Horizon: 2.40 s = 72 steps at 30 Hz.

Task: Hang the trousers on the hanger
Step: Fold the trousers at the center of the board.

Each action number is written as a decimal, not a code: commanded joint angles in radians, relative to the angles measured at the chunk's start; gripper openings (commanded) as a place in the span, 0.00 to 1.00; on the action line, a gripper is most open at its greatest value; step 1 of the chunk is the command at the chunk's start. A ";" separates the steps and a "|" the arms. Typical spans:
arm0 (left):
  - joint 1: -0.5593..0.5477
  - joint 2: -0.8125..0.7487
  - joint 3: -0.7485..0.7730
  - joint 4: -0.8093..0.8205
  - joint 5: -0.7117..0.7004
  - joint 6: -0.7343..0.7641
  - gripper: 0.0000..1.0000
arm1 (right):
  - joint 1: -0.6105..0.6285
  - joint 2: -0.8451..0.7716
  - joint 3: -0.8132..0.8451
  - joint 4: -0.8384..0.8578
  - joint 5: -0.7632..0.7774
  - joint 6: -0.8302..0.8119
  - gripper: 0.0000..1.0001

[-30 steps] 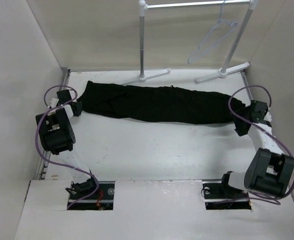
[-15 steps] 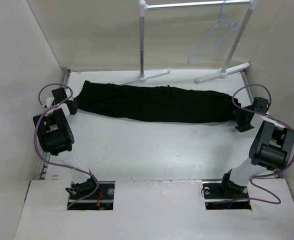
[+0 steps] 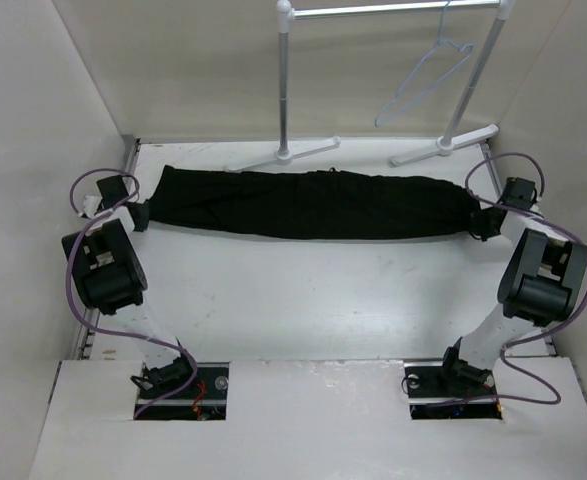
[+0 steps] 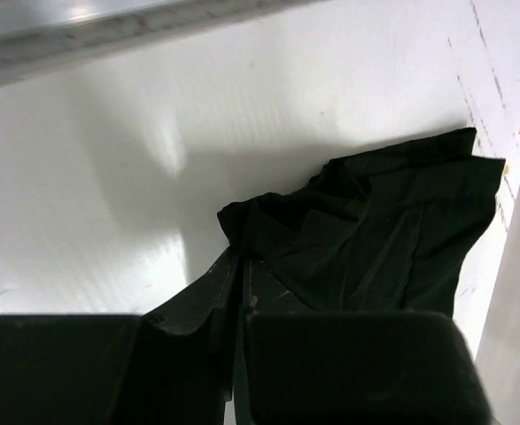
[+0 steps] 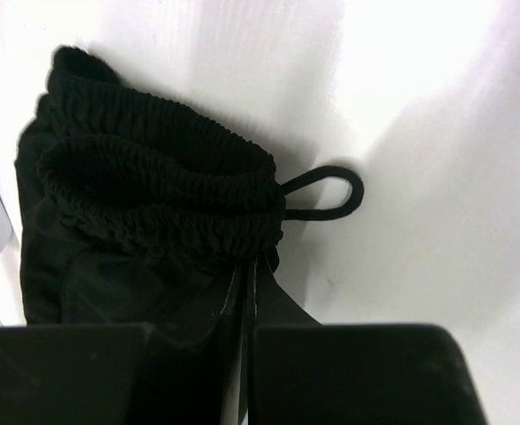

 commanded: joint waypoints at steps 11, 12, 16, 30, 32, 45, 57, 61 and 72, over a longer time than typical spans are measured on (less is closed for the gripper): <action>0.106 -0.452 -0.276 -0.210 -0.248 0.053 0.00 | -0.066 -0.412 -0.272 -0.126 0.101 0.029 0.02; 0.106 -0.481 -0.299 -0.223 -0.269 0.061 0.00 | -0.065 -0.434 -0.301 -0.133 0.105 0.027 0.02; 0.092 -0.553 -0.377 -0.318 -0.372 0.069 0.09 | -0.065 -0.513 -0.430 -0.150 0.099 0.059 0.03; -0.089 -0.580 -0.105 -0.371 -0.316 0.216 0.54 | 0.142 -0.685 -0.227 -0.258 0.229 -0.046 0.78; -0.120 -0.453 -0.023 -0.371 -0.234 0.260 0.55 | 0.203 -0.662 -0.215 -0.242 0.219 -0.069 0.73; -0.146 0.019 0.304 -0.454 -0.177 0.311 0.42 | 0.435 -0.519 -0.319 -0.091 0.055 -0.089 0.48; -0.088 0.063 0.328 -0.355 -0.248 0.291 0.05 | 0.250 -0.335 -0.388 -0.010 0.073 -0.036 0.45; -0.066 0.112 0.373 -0.339 -0.239 0.295 0.05 | 0.227 -0.321 -0.378 -0.016 0.107 -0.034 0.45; -0.063 -0.036 0.297 -0.309 -0.160 0.266 0.32 | 0.248 -0.335 -0.329 -0.050 0.134 -0.052 0.57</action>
